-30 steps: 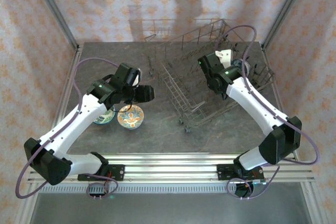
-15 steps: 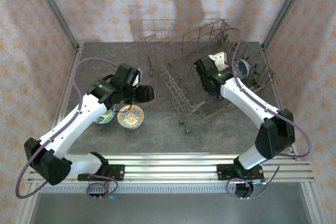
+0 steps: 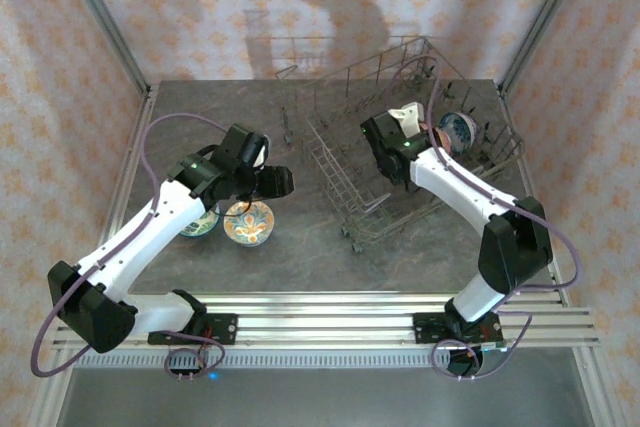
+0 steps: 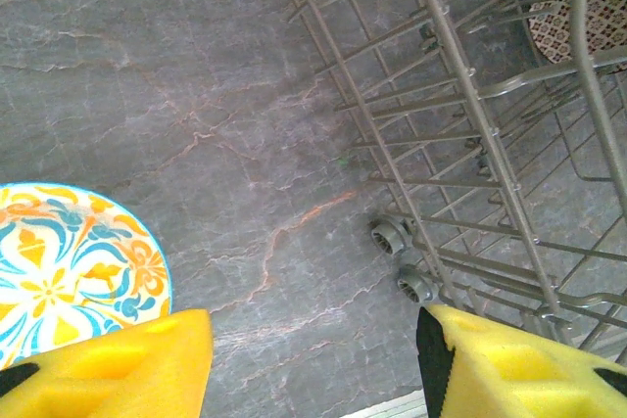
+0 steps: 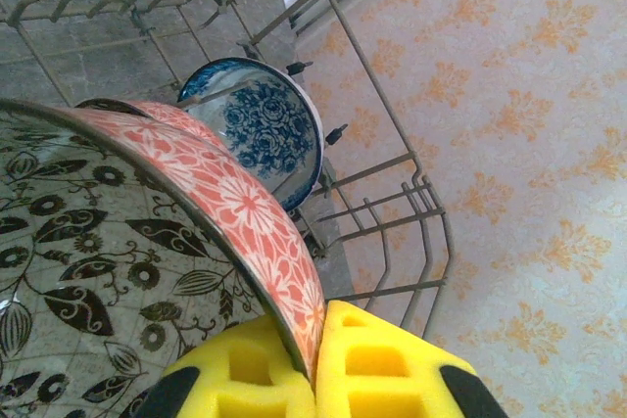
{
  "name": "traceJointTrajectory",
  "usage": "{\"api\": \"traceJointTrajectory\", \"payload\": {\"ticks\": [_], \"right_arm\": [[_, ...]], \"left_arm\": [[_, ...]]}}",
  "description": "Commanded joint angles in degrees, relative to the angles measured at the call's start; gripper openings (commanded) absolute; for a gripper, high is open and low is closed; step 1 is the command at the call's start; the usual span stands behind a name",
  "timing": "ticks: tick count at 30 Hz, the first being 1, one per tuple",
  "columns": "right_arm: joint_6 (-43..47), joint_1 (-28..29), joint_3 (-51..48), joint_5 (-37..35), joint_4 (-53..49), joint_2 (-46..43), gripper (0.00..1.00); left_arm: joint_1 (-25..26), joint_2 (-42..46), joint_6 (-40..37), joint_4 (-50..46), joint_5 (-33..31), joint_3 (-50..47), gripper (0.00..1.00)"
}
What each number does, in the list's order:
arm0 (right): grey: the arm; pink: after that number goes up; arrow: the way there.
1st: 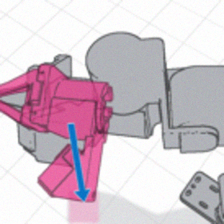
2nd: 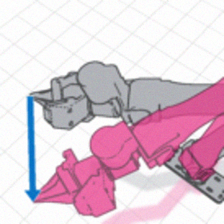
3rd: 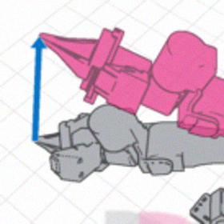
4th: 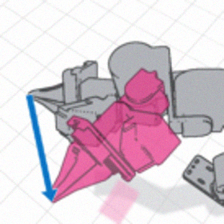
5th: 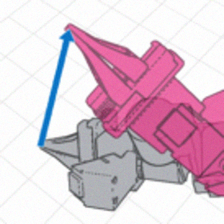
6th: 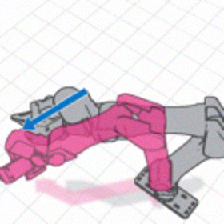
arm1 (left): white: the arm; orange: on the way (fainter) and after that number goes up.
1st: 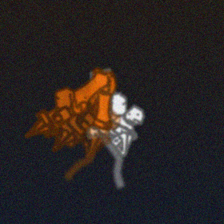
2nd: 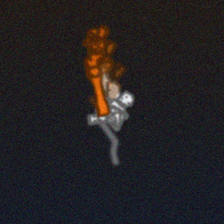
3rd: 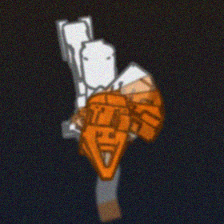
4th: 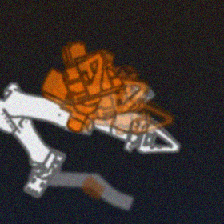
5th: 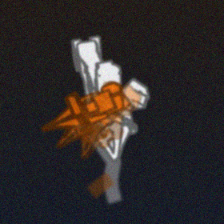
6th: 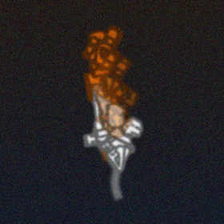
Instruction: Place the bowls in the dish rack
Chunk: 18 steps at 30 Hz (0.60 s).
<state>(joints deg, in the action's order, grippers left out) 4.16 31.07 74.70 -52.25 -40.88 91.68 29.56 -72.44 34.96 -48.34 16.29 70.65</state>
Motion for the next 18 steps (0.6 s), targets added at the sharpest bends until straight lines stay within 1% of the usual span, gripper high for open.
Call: {"api": "traceJointTrajectory", "payload": {"ticks": [1, 9, 18], "right_arm": [[-1.0, 1.4, 0.3, -4.0, 0.6, 0.8, 0.0], [-4.1, 2.2, 1.4, -7.0, -2.4, 3.4, 0.0], [-0.6, 2.2, 3.1, -10.3, -1.6, 0.8, 0.0]], "left_arm": [[-0.6, 1.0, 0.6, 0.8, -1.3, -0.5, 0.58], [-1.6, 2.3, 0.2, 0.9, -1.1, -1.7, 0.59], [-2.4, 3.6, 0.1, 1.1, -0.6, -3.0, 0.59]]}}
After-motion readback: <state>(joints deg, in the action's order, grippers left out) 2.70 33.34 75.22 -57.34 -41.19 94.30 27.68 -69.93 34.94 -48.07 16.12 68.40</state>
